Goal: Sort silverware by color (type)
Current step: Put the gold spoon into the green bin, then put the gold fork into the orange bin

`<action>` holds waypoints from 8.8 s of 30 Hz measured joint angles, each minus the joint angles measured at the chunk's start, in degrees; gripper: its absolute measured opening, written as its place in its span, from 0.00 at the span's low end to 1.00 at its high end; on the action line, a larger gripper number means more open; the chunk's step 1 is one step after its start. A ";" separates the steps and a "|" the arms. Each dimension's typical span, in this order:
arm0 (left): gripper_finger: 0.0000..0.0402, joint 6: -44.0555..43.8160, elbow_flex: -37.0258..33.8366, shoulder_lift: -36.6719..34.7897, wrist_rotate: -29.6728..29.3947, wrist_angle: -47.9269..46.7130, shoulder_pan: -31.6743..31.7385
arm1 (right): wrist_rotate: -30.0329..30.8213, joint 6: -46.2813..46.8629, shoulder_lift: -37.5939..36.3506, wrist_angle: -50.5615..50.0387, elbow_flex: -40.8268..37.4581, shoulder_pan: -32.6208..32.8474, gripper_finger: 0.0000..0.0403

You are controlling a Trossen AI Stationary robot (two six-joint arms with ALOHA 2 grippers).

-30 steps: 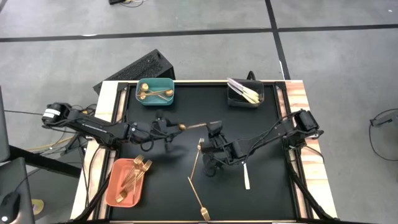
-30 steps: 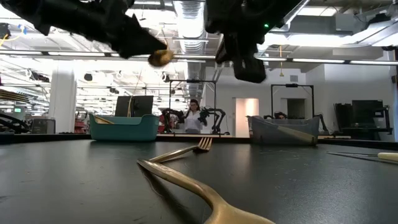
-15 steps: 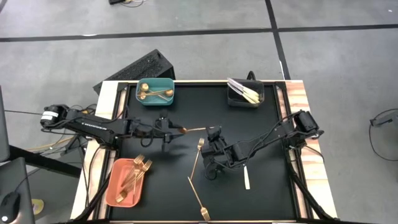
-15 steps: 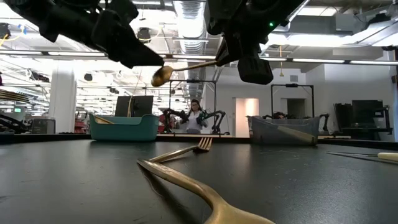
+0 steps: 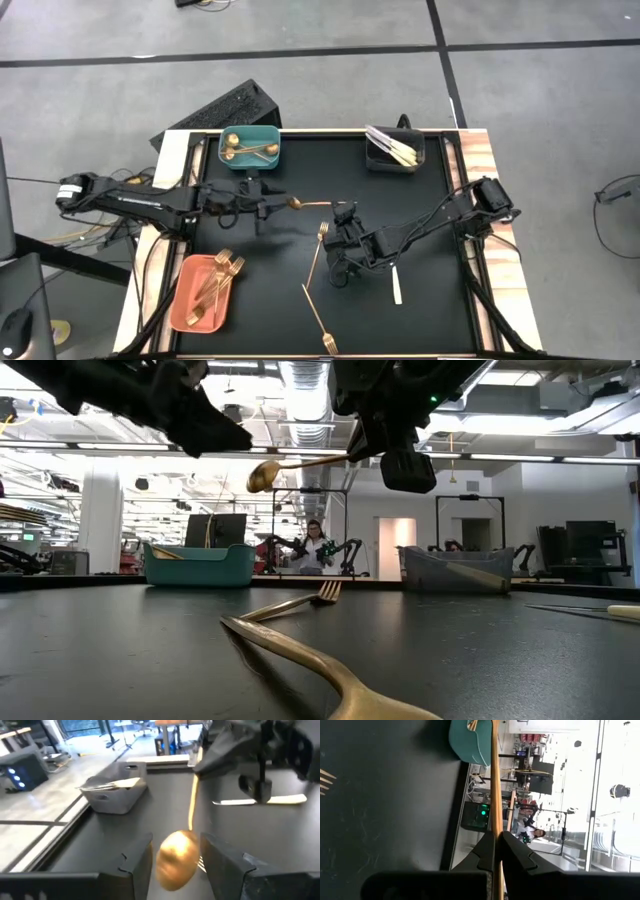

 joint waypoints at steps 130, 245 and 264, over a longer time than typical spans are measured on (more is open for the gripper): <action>0.33 2.01 22.45 2.39 -2.55 -49.17 13.33 | -77.23 11.15 3.92 4.30 0.09 -14.27 0.19; 0.03 -47.72 15.82 20.29 -30.98 -42.66 -24.23 | -44.85 35.15 2.20 9.89 1.38 -13.02 0.30; 0.03 -99.09 14.22 13.75 -61.91 -64.52 -64.27 | -59.27 42.66 -1.86 20.91 0.58 -14.31 0.38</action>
